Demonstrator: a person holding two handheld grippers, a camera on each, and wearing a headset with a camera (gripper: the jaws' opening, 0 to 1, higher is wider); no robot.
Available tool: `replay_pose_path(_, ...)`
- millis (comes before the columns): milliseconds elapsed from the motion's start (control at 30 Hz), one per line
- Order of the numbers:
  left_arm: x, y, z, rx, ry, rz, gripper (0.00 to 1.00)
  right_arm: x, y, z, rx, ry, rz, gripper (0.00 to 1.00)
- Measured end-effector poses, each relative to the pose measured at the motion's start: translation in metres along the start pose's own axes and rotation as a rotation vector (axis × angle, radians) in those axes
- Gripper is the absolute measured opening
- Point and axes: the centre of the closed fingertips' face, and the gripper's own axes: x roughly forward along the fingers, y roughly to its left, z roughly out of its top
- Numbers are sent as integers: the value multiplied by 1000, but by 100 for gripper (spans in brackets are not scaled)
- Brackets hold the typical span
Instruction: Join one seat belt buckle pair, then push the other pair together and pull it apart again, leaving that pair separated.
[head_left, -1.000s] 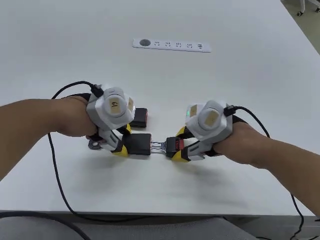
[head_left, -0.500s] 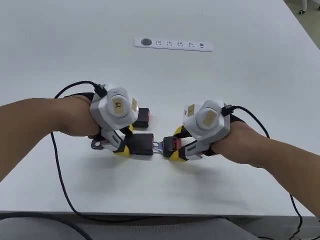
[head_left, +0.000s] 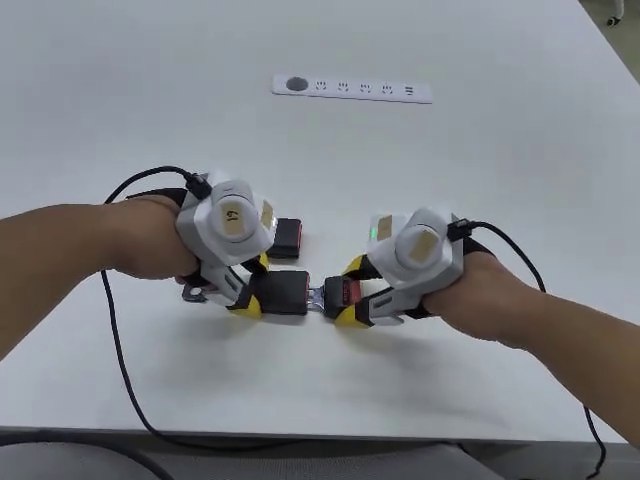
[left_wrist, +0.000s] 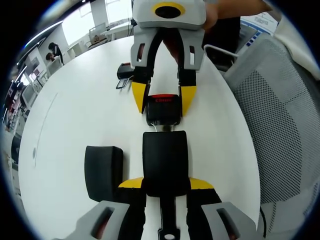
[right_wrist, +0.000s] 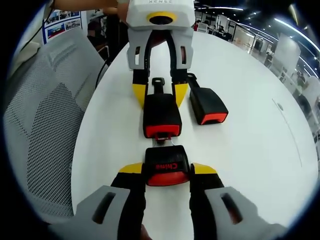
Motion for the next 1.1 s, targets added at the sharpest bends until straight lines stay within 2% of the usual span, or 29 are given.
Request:
replay_pose_path(200,-3,-3,4,11,-13,-4,31,1,2,4,3,-16,4,31)
replay_pose_path(300,-2,-2,3,11,-6,-2,31,5,3,10,-3,-17,0,31)
replay_pose_path(400,-4,-4,3,10,3,-1,31,4,2,9,-6,-14,10,31)
replay_pose_path(533,-5,-3,4,10,-7,-4,31,6,3,12,-3,-22,12,31)
replay_pose_path(700,-6,-4,6,13,11,-4,31,6,2,11,3,-22,12,31)
replay_pose_path(800,-5,-3,5,-5,16,1,31,4,1,9,-38,2,21,31)
replay_pose_path(900,-5,-2,2,-20,-6,2,30,4,-1,7,-48,11,29,31)
replay_pose_path(1100,-2,2,-2,-46,-18,7,30,4,-1,6,-55,15,32,30)
